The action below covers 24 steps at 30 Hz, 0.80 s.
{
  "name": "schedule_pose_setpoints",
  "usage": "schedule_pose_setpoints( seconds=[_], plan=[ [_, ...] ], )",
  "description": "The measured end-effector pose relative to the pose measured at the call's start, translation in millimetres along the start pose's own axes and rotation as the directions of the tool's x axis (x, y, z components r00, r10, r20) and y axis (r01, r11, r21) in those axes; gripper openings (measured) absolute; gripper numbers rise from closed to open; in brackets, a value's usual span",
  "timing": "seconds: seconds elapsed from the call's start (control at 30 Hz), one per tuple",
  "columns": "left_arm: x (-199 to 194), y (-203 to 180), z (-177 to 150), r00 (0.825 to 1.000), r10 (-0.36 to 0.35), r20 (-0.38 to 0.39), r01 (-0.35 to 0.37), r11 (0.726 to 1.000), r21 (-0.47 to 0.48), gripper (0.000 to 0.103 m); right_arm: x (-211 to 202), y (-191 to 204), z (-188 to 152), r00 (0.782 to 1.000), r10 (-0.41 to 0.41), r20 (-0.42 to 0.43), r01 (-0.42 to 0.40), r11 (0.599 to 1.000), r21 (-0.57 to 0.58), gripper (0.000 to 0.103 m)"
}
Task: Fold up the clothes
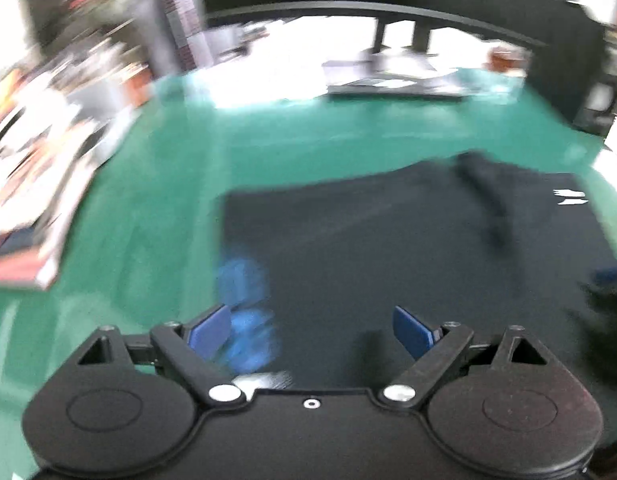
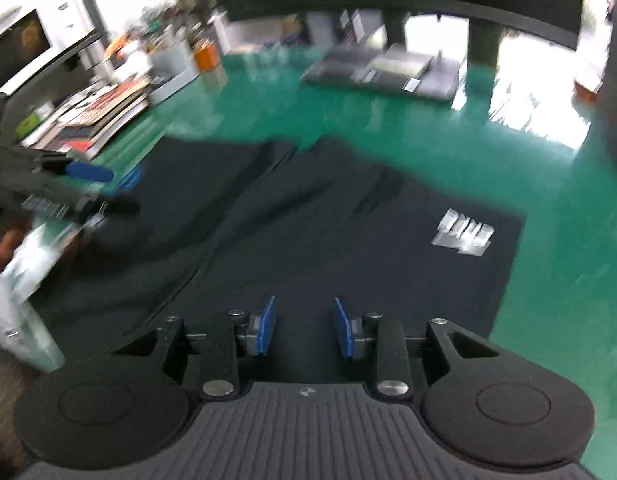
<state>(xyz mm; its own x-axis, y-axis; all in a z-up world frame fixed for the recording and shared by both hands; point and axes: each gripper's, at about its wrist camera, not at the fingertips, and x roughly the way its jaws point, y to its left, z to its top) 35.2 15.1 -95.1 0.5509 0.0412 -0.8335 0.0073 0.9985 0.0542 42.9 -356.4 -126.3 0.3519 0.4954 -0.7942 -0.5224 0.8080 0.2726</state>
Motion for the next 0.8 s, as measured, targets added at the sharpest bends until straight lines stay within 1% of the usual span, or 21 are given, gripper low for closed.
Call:
schedule_pose_setpoints(
  seconds=[0.07, 0.17, 0.23, 0.3, 0.33, 0.4, 0.47, 0.5, 0.53, 0.6, 0.67, 0.73, 0.8],
  plan=[
    [-2.1, 6.8, -8.7, 1.000, 0.021, -0.005, -0.021, 1.000, -0.021, 0.088, -5.4, 10.1, -9.4, 0.999, 0.030, -0.024, -0.030, 0.999, -0.016, 0.032],
    [-6.5, -3.0, -8.9, 1.000, -0.002, 0.024, 0.002, 1.000, 0.012, 0.088, -11.8, 27.2, -19.1, 0.997, 0.059, -0.049, -0.061, 0.997, -0.047, 0.032],
    [-9.9, -19.3, -5.9, 0.998, -0.036, 0.049, 0.032, 0.996, 0.087, 0.088, -11.5, 40.1, -24.4, 0.996, 0.060, -0.064, -0.065, 0.995, -0.071, 0.032],
    [-14.1, -35.8, -8.0, 0.994, -0.082, 0.070, 0.068, 0.980, 0.188, 0.088, -11.5, 51.2, -28.5, 0.996, 0.054, -0.072, -0.060, 0.994, -0.086, 0.032],
    [-16.3, -39.7, -9.6, 0.993, -0.099, 0.071, 0.082, 0.973, 0.215, 0.088, -12.1, 55.4, -29.8, 0.996, 0.048, -0.070, -0.054, 0.995, -0.088, 0.032],
    [-20.5, -43.7, -14.4, 0.989, -0.133, 0.065, 0.113, 0.961, 0.253, 0.088, -14.4, 61.0, -31.1, 0.998, 0.034, -0.060, -0.039, 0.996, -0.085, 0.032],
    [-26.6, -41.4, -21.6, 0.981, -0.189, 0.045, 0.170, 0.947, 0.272, 0.088, -18.0, 62.6, -30.8, 0.999, 0.020, -0.043, -0.023, 0.997, -0.072, 0.033],
    [-28.4, -38.0, -27.5, 0.980, -0.198, 0.037, 0.181, 0.945, 0.272, 0.088, -21.5, 65.6, -30.3, 0.999, 0.031, -0.035, -0.034, 0.996, -0.080, 0.034],
    [-29.8, -34.0, -34.1, 0.979, -0.201, 0.029, 0.186, 0.945, 0.269, 0.088, -23.3, 70.5, -29.3, 0.998, 0.059, -0.036, -0.062, 0.993, -0.103, 0.034],
    [-31.4, -30.6, -41.3, 0.981, -0.193, 0.021, 0.181, 0.948, 0.261, 0.088, -20.1, 89.0, -28.1, 0.991, 0.112, -0.072, -0.124, 0.973, -0.193, 0.034],
    [-31.4, -26.1, -45.6, 0.983, -0.183, 0.022, 0.172, 0.952, 0.252, 0.088, -14.9, 104.4, -28.1, 0.988, 0.124, -0.096, -0.146, 0.950, -0.274, 0.034],
    [-29.9, -22.7, -43.2, 0.984, -0.174, 0.034, 0.160, 0.955, 0.251, 0.088, -5.9, 125.9, -26.6, 0.983, 0.133, -0.128, -0.173, 0.907, -0.384, 0.034],
    [-27.0, -20.9, -34.0, 0.983, -0.173, 0.060, 0.149, 0.947, 0.284, 0.088, 1.0, 141.1, -23.9, 0.983, 0.121, -0.142, -0.174, 0.867, -0.468, 0.034]
  ],
)
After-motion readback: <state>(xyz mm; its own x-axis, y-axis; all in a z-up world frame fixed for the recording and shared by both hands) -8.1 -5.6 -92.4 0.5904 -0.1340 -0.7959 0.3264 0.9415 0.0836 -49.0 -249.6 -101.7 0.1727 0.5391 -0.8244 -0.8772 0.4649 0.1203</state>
